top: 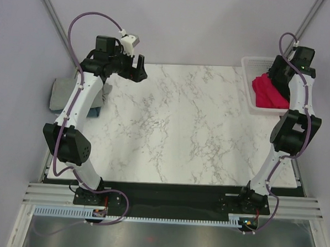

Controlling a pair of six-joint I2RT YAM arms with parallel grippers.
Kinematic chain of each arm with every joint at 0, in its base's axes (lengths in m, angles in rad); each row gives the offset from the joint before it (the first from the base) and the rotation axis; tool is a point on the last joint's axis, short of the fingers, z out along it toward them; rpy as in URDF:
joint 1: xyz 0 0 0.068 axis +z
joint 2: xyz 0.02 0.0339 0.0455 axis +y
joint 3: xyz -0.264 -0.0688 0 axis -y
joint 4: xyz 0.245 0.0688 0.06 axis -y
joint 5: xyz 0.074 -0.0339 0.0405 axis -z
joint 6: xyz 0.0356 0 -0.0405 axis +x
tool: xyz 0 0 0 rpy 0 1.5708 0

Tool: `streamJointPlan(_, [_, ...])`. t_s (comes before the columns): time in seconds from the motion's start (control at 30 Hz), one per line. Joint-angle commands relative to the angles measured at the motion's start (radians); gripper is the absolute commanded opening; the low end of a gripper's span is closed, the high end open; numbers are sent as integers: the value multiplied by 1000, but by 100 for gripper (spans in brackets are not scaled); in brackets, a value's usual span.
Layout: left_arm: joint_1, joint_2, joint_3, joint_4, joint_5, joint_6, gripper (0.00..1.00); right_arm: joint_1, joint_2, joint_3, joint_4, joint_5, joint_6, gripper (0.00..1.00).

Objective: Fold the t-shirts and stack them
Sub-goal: Grab the tshirt from the pile

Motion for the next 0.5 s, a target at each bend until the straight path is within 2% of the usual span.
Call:
streamJointPlan(0.0, [-1, -60, -19, 8, 68, -12, 95, -7, 73, 75, -10, -135, -16, 93])
streamJointPlan(0.23, [-1, -62, -111, 20, 79, -26, 94, -36, 171, 131, -7, -100, -50, 92])
streamJointPlan(0.4, [-1, -56, -113, 25, 77, -26, 95, -36, 197, 124, 21, -80, -52, 92])
streamJointPlan(0.47, [-1, -51, -111, 25, 66, -24, 94, -36, 218, 127, 27, -63, -65, 88])
